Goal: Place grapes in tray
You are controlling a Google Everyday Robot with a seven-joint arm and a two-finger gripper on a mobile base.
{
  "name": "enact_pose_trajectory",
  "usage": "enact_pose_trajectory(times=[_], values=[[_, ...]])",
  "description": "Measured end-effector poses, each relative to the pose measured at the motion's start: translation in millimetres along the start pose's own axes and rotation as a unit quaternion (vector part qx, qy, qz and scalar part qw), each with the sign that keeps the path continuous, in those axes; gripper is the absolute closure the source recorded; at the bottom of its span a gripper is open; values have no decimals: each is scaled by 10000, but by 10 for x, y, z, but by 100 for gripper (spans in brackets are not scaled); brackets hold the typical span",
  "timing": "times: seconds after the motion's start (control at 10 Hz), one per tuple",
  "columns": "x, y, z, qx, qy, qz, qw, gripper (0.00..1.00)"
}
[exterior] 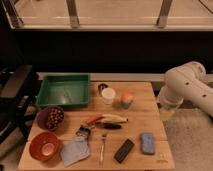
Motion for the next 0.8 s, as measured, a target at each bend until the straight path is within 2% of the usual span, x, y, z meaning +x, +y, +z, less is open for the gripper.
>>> enact_pose_trajectory(times=[0.3, 0.5, 0.6, 0.7, 0.8], values=[[-27, -23, -18, 21, -59, -76, 10000, 35], [-259, -25, -37, -16, -425, -442, 9981, 35], [-440, -12, -55, -41, -630, -695, 9956, 35], [-727, 14, -96, -82, -917, -1079, 9899, 35], [-984, 33, -137, -105, -1186, -1423, 9826, 35]])
